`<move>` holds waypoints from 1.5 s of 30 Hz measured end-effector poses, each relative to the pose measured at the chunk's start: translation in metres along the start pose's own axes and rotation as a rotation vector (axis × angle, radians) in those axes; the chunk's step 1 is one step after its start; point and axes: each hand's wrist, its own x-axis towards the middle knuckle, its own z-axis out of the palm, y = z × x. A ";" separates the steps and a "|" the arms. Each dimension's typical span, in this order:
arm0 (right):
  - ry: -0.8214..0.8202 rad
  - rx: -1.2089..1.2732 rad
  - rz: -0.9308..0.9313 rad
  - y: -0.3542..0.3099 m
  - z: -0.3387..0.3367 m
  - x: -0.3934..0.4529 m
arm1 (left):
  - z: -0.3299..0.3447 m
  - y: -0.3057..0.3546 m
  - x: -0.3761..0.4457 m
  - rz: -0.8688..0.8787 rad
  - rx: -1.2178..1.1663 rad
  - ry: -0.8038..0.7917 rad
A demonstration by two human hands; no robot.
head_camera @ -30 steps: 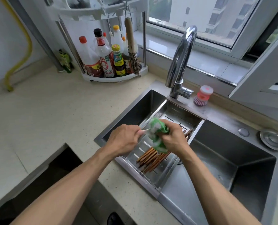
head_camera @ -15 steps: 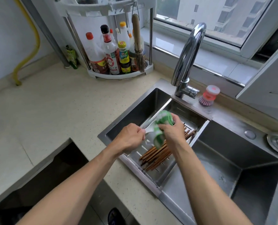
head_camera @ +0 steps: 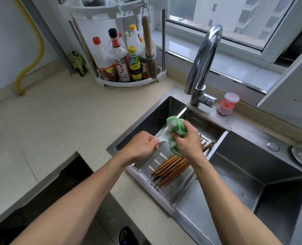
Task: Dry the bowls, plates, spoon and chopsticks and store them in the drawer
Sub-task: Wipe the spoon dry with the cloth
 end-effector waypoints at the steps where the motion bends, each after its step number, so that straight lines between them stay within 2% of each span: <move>1: 0.017 -0.083 -0.055 0.002 0.004 -0.001 | 0.001 0.002 0.001 0.013 0.059 0.017; 3: 0.155 -0.177 -0.109 0.008 0.019 -0.006 | 0.008 0.006 0.004 0.053 0.190 0.068; 5: 0.300 -0.157 -0.039 0.017 0.032 -0.013 | 0.017 0.010 0.006 0.098 0.247 0.117; 6: 0.354 -0.017 0.094 0.019 0.036 -0.013 | 0.022 0.011 0.007 0.107 0.239 0.127; 8: 0.430 0.451 0.426 0.011 0.039 -0.013 | 0.029 0.012 0.008 0.093 0.158 0.140; 9: 0.430 0.675 0.522 0.006 0.040 -0.014 | 0.031 0.011 0.008 0.075 0.099 0.148; 10: 0.406 0.834 0.553 0.001 0.042 -0.016 | 0.033 0.010 0.009 0.058 0.043 0.157; 12: 0.335 0.977 0.553 -0.008 0.046 -0.021 | 0.031 0.007 0.011 0.030 -0.021 0.163; 15: 0.247 0.898 0.534 -0.008 0.042 -0.023 | 0.026 0.004 0.010 0.023 -0.068 0.108; 19: 0.185 0.439 0.287 -0.003 0.011 -0.004 | 0.014 -0.007 0.000 0.005 -0.152 -0.014; 20: 0.158 0.414 0.261 -0.003 0.007 -0.002 | 0.013 -0.010 -0.001 -0.002 -0.175 -0.018; 22: 0.147 0.514 0.333 -0.009 0.012 -0.003 | 0.016 -0.008 0.000 0.001 -0.215 0.018; 24: 0.133 0.846 0.517 -0.018 0.030 -0.014 | 0.024 -0.002 0.003 0.018 -0.227 0.082; 26: 0.115 0.979 0.578 -0.022 0.041 -0.020 | 0.030 0.003 0.004 0.023 -0.198 0.141; 29: 0.086 0.849 0.499 -0.019 0.038 -0.020 | 0.029 -0.004 0.001 0.016 -0.137 0.087; 31: 0.081 0.538 0.424 -0.014 0.030 -0.018 | 0.028 -0.011 -0.003 0.007 0.040 0.034; 33: 0.028 0.285 0.321 -0.013 0.022 -0.023 | 0.024 -0.015 0.000 0.051 0.271 0.204; 35: -0.108 0.187 0.224 -0.013 0.014 -0.032 | 0.015 -0.014 0.007 0.129 0.228 0.378; 37: -0.223 0.160 0.179 -0.011 0.009 -0.037 | 0.008 -0.010 0.015 0.195 0.082 0.327; 39: -0.248 0.221 0.176 -0.010 0.005 -0.039 | 0.008 -0.006 0.017 0.247 0.059 0.260; 42: -0.253 0.293 0.213 -0.009 0.004 -0.042 | 0.011 -0.003 0.019 0.284 0.137 0.366; 45: -0.304 0.371 0.237 -0.008 0.004 -0.048 | 0.013 0.003 0.023 0.279 0.114 0.495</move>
